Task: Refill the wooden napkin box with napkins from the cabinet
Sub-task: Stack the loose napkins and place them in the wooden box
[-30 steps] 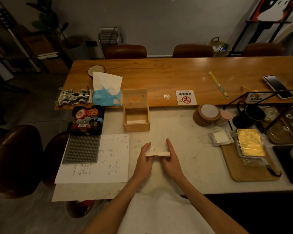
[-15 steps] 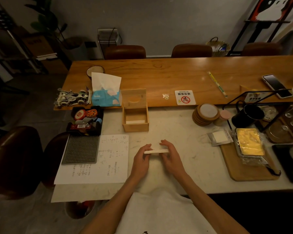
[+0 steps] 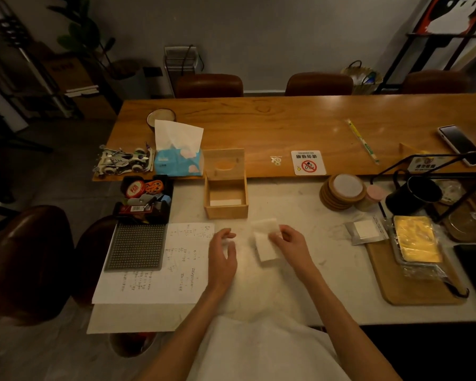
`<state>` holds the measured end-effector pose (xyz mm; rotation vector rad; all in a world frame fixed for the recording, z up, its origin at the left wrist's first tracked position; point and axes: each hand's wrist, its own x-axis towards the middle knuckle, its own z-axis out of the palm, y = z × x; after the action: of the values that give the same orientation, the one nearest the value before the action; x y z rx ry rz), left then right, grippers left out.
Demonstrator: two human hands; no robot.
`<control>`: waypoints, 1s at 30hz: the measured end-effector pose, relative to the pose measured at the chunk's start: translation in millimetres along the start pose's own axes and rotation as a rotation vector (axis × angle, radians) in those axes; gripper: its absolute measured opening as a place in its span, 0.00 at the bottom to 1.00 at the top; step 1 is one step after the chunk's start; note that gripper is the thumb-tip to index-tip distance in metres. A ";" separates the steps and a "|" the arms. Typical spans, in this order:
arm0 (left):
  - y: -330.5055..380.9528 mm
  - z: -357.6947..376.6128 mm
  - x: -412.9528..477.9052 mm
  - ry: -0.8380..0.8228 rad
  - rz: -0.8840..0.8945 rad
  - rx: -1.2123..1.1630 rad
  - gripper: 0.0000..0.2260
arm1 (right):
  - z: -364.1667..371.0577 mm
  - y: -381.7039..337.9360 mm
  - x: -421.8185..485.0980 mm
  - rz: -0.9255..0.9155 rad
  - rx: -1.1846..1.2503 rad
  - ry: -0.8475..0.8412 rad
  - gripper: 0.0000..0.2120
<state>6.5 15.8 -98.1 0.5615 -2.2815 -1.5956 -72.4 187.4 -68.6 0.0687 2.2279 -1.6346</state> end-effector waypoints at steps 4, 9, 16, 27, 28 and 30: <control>13.8 -19.8 40.7 0.209 -0.169 -0.032 0.14 | -7.6 5.4 4.4 0.406 0.864 -0.168 0.18; 27.7 -41.5 106.7 0.070 -0.364 -0.125 0.19 | -10.9 -24.9 29.0 0.417 1.073 -0.268 0.22; 41.4 -59.8 155.1 -0.299 -0.536 -0.132 0.20 | 30.0 -199.6 106.7 -0.156 -0.536 -0.409 0.21; 39.0 -59.6 153.0 -0.201 -0.605 -0.283 0.17 | 122.9 -176.0 157.9 -0.047 -1.518 -0.749 0.25; 36.6 -57.6 152.7 -0.184 -0.608 -0.292 0.18 | 124.8 -173.0 160.5 -0.048 -1.537 -0.767 0.25; 33.1 -54.2 152.0 -0.169 -0.600 -0.297 0.19 | 127.2 -164.5 163.2 -0.073 -1.583 -0.785 0.22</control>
<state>-107.1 -91.2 -45.4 1.1424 -2.0296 -2.2821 -231.9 -13.4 -4.4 -0.8619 2.1365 0.4210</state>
